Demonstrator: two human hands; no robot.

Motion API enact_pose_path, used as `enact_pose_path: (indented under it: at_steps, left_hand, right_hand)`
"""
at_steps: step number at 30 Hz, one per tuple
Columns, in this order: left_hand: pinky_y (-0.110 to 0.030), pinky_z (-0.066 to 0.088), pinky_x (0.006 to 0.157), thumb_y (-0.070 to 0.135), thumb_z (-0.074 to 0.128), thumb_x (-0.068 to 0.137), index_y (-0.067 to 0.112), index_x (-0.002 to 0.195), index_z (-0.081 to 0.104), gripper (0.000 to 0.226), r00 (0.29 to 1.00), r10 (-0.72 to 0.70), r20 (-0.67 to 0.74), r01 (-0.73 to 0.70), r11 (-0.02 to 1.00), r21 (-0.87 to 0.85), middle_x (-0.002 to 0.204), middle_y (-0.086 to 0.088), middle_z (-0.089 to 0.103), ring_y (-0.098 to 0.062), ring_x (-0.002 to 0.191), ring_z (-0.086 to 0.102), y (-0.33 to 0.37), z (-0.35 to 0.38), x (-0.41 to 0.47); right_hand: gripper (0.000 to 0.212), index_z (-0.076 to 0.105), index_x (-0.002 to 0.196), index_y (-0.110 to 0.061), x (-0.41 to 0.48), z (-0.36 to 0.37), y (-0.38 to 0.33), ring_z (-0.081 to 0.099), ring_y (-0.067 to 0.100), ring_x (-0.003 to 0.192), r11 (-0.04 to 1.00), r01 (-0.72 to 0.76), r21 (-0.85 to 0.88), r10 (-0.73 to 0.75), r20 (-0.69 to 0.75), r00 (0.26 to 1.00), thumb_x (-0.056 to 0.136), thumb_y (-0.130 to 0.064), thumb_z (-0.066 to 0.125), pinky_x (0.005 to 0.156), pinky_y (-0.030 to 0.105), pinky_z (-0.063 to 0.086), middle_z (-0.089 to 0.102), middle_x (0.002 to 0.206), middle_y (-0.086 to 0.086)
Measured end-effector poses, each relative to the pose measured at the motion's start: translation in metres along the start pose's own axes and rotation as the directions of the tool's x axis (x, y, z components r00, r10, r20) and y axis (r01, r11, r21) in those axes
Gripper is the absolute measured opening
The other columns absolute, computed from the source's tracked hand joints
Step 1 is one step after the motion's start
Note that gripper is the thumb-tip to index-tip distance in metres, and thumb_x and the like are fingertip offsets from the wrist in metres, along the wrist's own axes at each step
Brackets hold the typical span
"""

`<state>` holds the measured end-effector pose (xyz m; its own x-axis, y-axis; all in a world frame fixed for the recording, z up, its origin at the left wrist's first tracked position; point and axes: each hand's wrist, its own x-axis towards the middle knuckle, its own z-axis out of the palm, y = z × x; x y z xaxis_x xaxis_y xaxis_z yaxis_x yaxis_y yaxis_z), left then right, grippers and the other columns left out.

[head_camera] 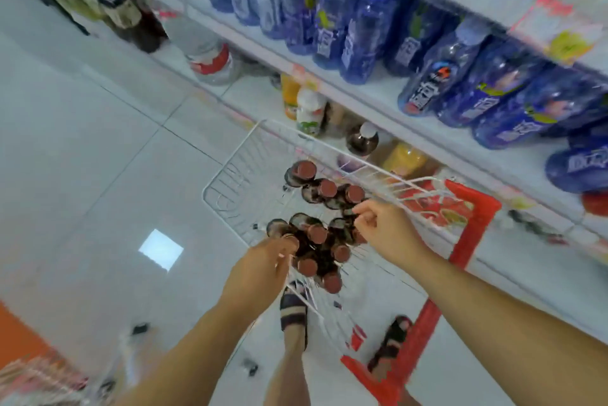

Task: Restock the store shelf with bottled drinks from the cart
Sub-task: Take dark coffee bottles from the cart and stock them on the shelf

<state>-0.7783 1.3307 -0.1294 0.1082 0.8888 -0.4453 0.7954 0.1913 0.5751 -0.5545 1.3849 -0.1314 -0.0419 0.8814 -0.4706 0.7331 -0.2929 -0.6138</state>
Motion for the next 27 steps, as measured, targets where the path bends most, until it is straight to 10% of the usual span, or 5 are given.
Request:
enact_pose_path:
  at_steps: [7,15,19,24,27]
  left_hand:
    - [-0.035,0.049,0.084,0.014,0.049,0.09,0.028,0.111,0.063,0.029,0.999,0.009,0.039,-0.012,0.998,0.061,0.112,0.003,0.063,-0.021,0.098,0.062,-0.072,0.025,0.059]
    - [-0.029,0.045,0.08,0.019,0.048,0.093,0.03,0.113,0.061,0.026,1.0,0.016,0.019,-0.017,0.998,0.062,0.113,0.008,0.062,-0.017,0.096,0.061,-0.087,0.035,0.086]
    - [-0.036,0.05,0.082,0.015,0.048,0.093,0.027,0.121,0.056,0.032,1.0,0.003,-0.016,-0.004,1.0,-0.008,0.122,0.003,0.056,-0.02,0.106,0.058,-0.065,0.028,0.129]
    - [-0.045,0.046,0.086,0.017,0.056,0.088,0.026,0.139,0.034,0.057,0.977,0.204,0.058,-0.212,0.921,0.326,0.143,-0.006,0.031,-0.031,0.125,0.036,-0.024,0.033,0.192]
    - [-0.043,0.045,0.076,0.014,0.057,0.088,0.027,0.137,0.032,0.057,0.974,0.096,0.205,-0.201,0.785,0.586,0.14,-0.008,0.03,-0.034,0.116,0.044,-0.011,0.042,0.217]
  right_hand:
    - [0.061,0.034,0.141,-0.02,0.093,0.081,0.019,0.05,0.031,0.118,0.993,-0.026,-0.118,0.027,0.008,1.0,0.086,-0.018,0.062,0.097,0.046,0.044,0.035,0.143,0.009]
    - [0.033,0.059,0.106,-0.021,0.118,0.118,0.013,0.055,0.025,0.094,0.986,-0.015,-0.165,-0.01,-0.145,0.989,0.078,-0.007,0.068,0.08,0.031,0.045,0.045,0.116,0.003]
    - [0.037,0.06,0.096,-0.03,0.08,0.086,0.007,0.051,0.002,0.085,1.0,0.023,-0.021,-0.027,-0.229,0.973,0.07,-0.006,0.071,0.072,0.001,0.033,0.044,0.101,-0.007]
    - [0.04,0.06,0.092,-0.027,0.041,0.034,-0.003,0.045,-0.02,0.089,0.992,0.07,0.105,-0.032,-0.324,0.945,0.066,0.002,0.071,0.078,-0.004,0.03,0.053,0.099,0.001]
    - [0.042,0.06,0.09,-0.028,0.032,0.016,-0.003,0.045,-0.02,0.089,0.987,0.084,0.135,-0.034,-0.339,0.94,0.065,0.003,0.072,0.078,-0.005,0.029,0.051,0.095,-0.004]
